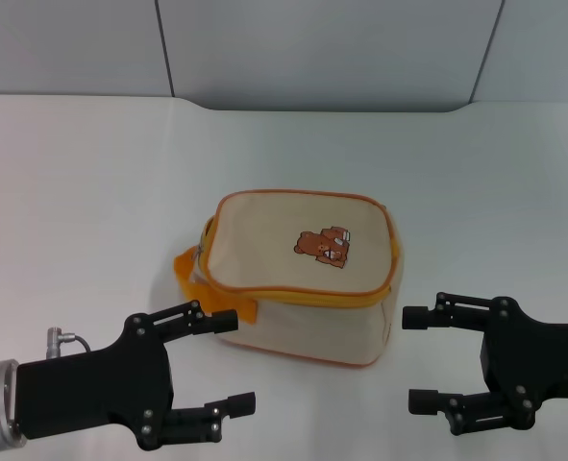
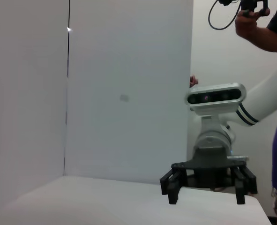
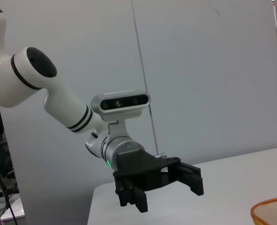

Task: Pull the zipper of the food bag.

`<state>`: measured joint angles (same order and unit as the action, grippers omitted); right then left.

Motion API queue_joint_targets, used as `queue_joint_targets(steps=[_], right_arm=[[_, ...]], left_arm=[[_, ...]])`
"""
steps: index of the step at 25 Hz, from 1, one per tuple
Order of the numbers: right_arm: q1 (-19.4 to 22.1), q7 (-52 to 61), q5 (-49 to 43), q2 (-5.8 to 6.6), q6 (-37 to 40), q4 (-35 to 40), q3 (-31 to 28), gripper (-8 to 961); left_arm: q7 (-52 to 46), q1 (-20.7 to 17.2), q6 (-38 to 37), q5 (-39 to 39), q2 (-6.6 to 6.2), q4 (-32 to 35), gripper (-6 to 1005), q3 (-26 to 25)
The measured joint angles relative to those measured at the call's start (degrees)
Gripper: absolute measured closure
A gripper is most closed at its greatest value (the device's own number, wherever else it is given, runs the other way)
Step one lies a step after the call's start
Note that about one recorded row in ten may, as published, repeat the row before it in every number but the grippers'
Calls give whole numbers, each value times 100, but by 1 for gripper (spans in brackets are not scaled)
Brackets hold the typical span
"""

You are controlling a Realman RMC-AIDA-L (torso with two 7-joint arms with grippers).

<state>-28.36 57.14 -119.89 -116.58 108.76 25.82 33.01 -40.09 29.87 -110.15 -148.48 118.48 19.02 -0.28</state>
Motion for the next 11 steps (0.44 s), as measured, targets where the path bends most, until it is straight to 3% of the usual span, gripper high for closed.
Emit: queue_joint_targets(steps=[11], right_arm=[[23, 24, 21, -24, -65, 32, -9, 110]], left_arm=[[86, -23, 10, 17, 7, 30, 186, -30]])
